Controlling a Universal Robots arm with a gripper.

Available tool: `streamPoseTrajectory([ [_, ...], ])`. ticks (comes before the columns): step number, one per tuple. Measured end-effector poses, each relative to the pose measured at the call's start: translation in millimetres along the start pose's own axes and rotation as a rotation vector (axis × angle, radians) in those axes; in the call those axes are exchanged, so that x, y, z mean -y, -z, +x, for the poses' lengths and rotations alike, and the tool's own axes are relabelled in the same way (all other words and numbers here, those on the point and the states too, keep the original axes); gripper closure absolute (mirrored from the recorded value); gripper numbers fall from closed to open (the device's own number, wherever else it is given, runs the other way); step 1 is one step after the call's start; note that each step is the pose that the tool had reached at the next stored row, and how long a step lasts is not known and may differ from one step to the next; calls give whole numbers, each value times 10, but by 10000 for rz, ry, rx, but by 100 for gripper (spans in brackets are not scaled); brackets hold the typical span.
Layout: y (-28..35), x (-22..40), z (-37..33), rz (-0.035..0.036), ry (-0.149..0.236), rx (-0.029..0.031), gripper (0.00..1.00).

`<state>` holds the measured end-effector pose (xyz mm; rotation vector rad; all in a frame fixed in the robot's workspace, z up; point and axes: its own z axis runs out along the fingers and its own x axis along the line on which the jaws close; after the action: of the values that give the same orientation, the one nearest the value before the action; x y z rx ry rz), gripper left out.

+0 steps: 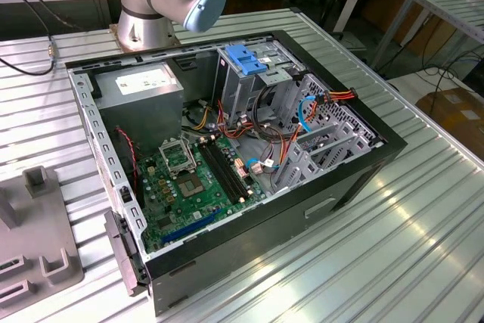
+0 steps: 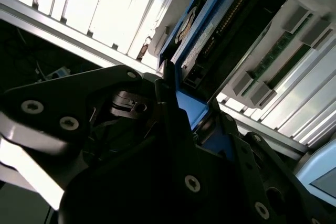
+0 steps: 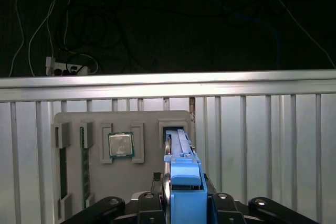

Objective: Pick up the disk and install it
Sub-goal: 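Pick up the disk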

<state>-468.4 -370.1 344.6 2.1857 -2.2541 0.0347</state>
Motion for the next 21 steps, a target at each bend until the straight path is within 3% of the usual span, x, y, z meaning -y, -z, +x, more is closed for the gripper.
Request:
streamPoseTrajectory([
  [21, 113, 1, 2, -1, -1, 66, 63],
])
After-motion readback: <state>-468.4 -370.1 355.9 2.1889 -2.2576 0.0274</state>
